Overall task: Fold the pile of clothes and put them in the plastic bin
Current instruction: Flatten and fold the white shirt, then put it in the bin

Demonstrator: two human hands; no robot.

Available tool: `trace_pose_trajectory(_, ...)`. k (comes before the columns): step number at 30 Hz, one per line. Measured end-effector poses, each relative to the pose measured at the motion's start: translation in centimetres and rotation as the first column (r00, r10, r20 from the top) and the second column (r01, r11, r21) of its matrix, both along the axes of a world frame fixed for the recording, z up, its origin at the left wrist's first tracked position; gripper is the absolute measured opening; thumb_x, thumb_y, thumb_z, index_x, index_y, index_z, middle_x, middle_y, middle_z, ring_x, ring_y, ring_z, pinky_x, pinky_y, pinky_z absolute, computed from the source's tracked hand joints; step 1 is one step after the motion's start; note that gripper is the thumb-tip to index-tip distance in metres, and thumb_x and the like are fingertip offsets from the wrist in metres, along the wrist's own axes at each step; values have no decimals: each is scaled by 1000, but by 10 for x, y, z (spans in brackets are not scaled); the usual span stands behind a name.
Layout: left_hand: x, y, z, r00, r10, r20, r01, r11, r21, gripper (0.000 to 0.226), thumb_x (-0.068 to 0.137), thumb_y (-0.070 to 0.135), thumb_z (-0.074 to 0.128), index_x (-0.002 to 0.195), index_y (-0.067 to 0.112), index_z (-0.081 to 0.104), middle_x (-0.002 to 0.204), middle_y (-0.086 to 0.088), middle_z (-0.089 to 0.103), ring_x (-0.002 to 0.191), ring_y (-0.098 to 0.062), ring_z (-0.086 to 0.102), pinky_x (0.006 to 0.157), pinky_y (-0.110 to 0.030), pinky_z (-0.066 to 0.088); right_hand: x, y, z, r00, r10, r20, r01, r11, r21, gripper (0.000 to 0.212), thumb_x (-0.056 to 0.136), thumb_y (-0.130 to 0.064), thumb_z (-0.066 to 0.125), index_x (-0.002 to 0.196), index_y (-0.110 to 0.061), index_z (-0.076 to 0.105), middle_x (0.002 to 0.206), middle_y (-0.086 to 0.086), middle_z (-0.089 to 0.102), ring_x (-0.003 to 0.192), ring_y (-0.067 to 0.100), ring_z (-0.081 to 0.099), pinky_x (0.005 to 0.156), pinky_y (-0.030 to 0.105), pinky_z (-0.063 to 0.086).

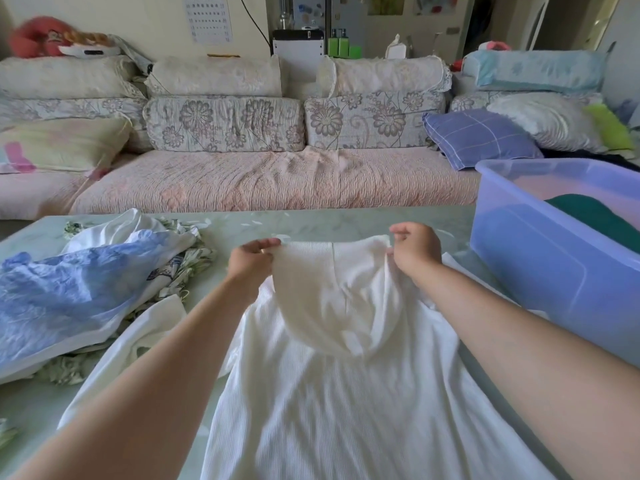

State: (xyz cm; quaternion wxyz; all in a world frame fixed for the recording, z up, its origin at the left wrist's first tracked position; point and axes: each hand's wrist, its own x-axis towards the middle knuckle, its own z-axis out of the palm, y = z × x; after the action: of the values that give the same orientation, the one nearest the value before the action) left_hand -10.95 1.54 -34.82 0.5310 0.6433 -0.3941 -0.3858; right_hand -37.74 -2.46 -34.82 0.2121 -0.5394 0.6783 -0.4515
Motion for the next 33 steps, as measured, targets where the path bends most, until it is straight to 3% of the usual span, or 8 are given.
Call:
trace_pose_trajectory(4, -3, 4, -17, 782, 44, 622, -15, 999, -52, 49, 85, -1, 50, 127, 22, 61, 130, -6, 49, 106, -24, 55, 88, -28, 47, 4, 8, -8, 965, 155, -214, -142, 987, 76, 52, 83, -7, 61, 134, -18, 59, 139, 7, 55, 125, 22, 55, 104, 26, 38)
trace_pose_trajectory(6, -12, 10, -15, 630, 18, 777, 200, 962, -185, 40, 91, 7, 53, 126, 23, 62, 136, -3, 49, 123, -23, 48, 103, -31, 38, 6, 19, -10, 845, 314, -434, -344, 939, 9, 56, 79, -3, 59, 133, -21, 60, 140, 6, 50, 127, 23, 52, 108, 30, 38)
trace_pose_trajectory(8, -17, 15, -20, 392, -204, 897, 433, 901, 15, 37, 98, 30, 47, 134, 30, 56, 146, 3, 44, 135, -21, 38, 110, -38, 32, 5, 30, -15, 653, 469, -594, -516, 850, 104, 57, 81, -2, 56, 133, -24, 61, 144, 1, 49, 132, 21, 49, 110, 31, 37)
trace_pose_trajectory(11, -11, 29, -36, -3, -543, 840, 400, 769, 499, 74, 86, 66, 5, 151, 38, 26, 160, 7, 19, 149, -21, 12, 118, -46, 19, -4, 45, -26, 459, 601, -654, -496, 784, 372, 44, 99, -18, 43, 140, -30, 54, 153, -7, 43, 140, 19, 41, 112, 33, 34)
trace_pose_trajectory(15, -8, 47, -31, 133, -509, 850, 351, 826, 440, 54, 102, 50, 29, 153, 35, 21, 162, 5, 15, 149, -18, 8, 119, -40, 10, -12, 58, -25, 308, 562, -768, -365, 815, 450, 43, 107, -27, 29, 149, -27, 40, 158, 2, 32, 143, 21, 34, 113, 40, 30)
trace_pose_trajectory(20, -20, 73, -12, 201, -257, 945, 643, 763, 71, 31, 79, 35, 52, 109, 32, 62, 113, 9, 57, 107, -14, 49, 94, -34, 41, 0, 89, -1, 252, 510, -822, -537, 781, 320, 50, 81, -16, 56, 129, -28, 48, 127, -1, 46, 124, 20, 42, 106, 34, 30)
trace_pose_trajectory(26, -43, 103, -14, -12, -282, 959, 740, 642, 198, 35, 70, 49, 55, 100, 35, 65, 98, 14, 50, 92, -7, 44, 85, -19, 36, 13, 115, 4, 132, 613, -779, -538, 704, 463, 43, 74, -24, 64, 115, -23, 49, 119, 2, 43, 115, 21, 42, 102, 33, 34)
trace_pose_trajectory(33, -52, 107, -11, 95, -242, 966, 675, 729, 117, 18, 76, 2, 56, 79, 18, 61, 78, 8, 49, 74, -22, 58, 60, -25, 34, 11, 119, -1, 178, 468, -866, -587, 757, 288, 13, 84, -7, 56, 92, -17, 60, 98, 5, 60, 87, 29, 63, 64, 30, 34)
